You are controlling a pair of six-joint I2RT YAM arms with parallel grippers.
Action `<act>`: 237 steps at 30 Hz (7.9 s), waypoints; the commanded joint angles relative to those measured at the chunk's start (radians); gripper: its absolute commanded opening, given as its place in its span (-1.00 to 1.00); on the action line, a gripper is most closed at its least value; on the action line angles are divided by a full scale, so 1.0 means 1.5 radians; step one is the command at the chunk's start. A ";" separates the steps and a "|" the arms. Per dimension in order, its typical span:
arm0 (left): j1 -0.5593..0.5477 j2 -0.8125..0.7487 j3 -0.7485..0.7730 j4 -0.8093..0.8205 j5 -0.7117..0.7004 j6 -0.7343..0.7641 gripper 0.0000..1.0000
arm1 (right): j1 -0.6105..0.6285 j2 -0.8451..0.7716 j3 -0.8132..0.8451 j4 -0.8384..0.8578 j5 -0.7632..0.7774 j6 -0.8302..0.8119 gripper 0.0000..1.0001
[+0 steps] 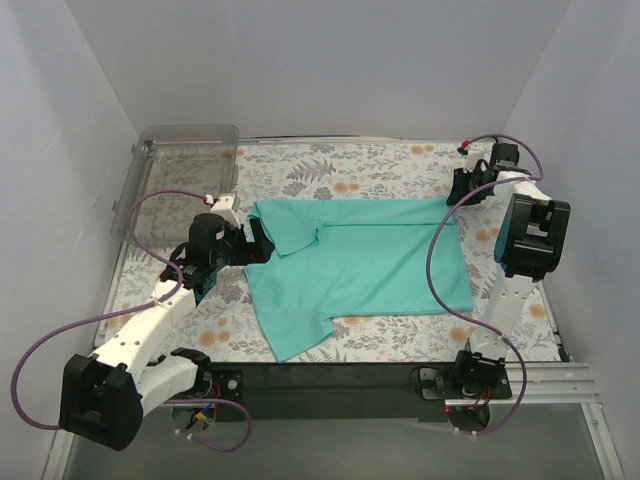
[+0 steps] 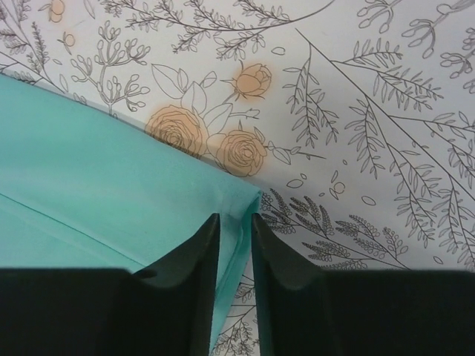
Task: Fold and stack the t-shirts
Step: Fold the tshirt
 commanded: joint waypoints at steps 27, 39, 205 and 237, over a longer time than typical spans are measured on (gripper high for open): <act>0.005 0.009 0.045 -0.397 0.048 -0.371 0.46 | 0.003 -0.439 -0.429 -0.237 -0.126 -0.590 0.14; -0.107 0.033 -0.001 -0.480 0.172 -0.504 0.36 | 0.003 -0.496 -0.492 -0.266 -0.129 -0.600 0.11; -0.317 -0.025 0.057 -0.400 -0.012 -0.577 -1.00 | -0.055 -0.541 -0.579 -0.381 0.054 -0.920 -0.97; -0.169 0.020 0.203 -0.371 -0.118 -0.571 -1.00 | -0.056 -0.386 -0.314 -0.524 -0.102 -0.818 -0.97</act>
